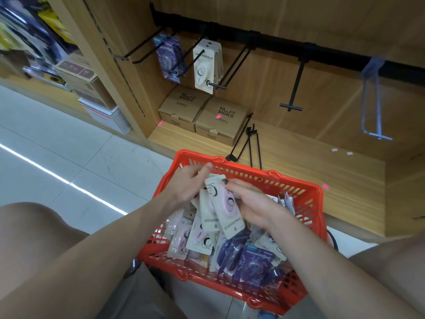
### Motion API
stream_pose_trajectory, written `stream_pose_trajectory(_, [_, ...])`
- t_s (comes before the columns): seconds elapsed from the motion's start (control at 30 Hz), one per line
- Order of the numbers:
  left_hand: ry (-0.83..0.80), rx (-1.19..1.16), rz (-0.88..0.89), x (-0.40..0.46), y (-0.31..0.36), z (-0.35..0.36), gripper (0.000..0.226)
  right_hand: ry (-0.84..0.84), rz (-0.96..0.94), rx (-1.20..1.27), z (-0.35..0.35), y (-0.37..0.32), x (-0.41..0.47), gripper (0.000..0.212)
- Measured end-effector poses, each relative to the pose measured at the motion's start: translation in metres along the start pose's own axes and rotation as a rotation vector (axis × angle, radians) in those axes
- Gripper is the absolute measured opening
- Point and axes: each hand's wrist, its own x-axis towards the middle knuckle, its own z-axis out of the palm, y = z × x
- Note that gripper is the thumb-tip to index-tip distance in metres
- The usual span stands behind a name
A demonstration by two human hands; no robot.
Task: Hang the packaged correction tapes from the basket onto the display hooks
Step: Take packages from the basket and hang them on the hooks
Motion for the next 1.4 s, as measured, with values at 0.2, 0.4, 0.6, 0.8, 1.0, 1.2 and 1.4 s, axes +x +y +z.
stream_pose_trajectory(0.2, [-0.049,-0.03,0.01,0.002,-0.003,0.006,0.062,0.041,0.049,0.067,0.009,0.005,-0.001,0.04])
stream_pose_trajectory(0.4, [-0.046,0.014,0.124,-0.001,0.004,0.008,0.041,-0.061,0.036,0.028,0.009,0.002,0.0,0.042])
stream_pose_trajectory(0.6, [-0.114,-0.06,0.056,0.001,0.006,0.008,0.06,-0.095,0.104,-0.045,-0.009,0.003,0.007,0.044])
stream_pose_trajectory(0.8, [-0.219,-0.315,-0.354,0.015,-0.014,-0.012,0.068,0.062,0.2,-0.002,-0.034,0.021,0.016,0.029])
stream_pose_trajectory(1.0, [-0.207,0.494,-0.29,0.017,-0.064,-0.004,0.042,0.22,0.211,0.139,-0.046,0.035,0.023,0.046])
stream_pose_trajectory(1.2, [-0.109,0.555,-0.078,0.02,-0.067,0.005,0.05,0.21,0.151,0.209,-0.045,0.036,0.029,0.041])
stream_pose_trajectory(1.4, [-0.145,0.779,-0.109,0.026,-0.058,0.018,0.044,0.133,0.137,0.2,-0.04,0.035,0.029,0.024])
